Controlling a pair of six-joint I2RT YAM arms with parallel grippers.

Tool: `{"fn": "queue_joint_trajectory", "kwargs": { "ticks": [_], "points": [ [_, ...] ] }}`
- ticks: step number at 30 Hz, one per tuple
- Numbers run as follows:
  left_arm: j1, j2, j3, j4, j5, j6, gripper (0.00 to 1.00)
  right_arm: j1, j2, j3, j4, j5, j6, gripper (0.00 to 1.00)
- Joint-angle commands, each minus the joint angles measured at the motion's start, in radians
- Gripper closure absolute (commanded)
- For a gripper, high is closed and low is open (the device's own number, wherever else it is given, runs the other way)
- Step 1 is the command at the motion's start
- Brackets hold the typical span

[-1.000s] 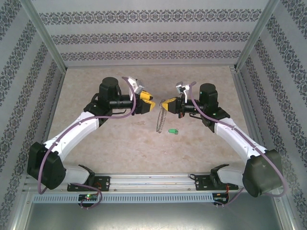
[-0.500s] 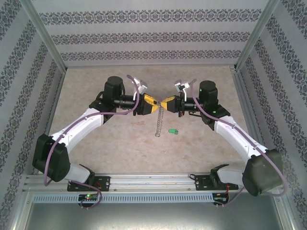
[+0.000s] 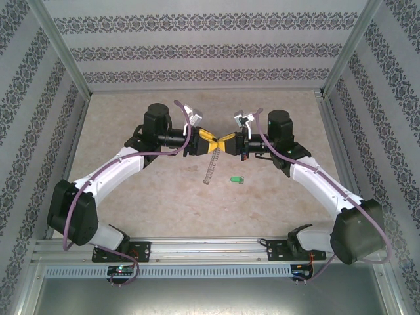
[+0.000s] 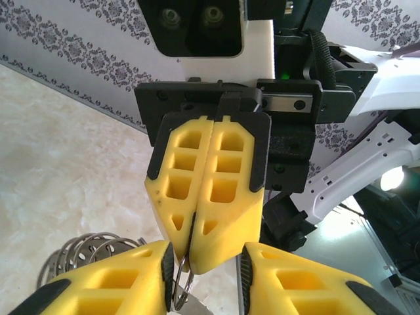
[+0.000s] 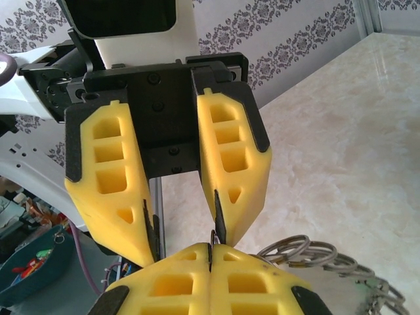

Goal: Put the keys on the keyring

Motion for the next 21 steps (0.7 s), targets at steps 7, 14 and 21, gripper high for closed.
{"fn": "queue_joint_trajectory", "kwargs": {
  "ticks": [7,14,21],
  "points": [
    [0.009,-0.006,-0.008,0.053,0.046,-0.007,0.62,-0.008,-0.005,0.036,0.022,0.001,-0.017,1.0],
    [0.012,-0.006,-0.02,0.057,0.053,-0.008,0.64,-0.018,-0.016,0.028,0.032,-0.005,-0.009,1.0],
    [0.018,-0.01,-0.042,0.064,0.009,-0.001,0.55,-0.018,-0.032,0.019,0.041,-0.018,-0.001,1.0]
  ]
}}
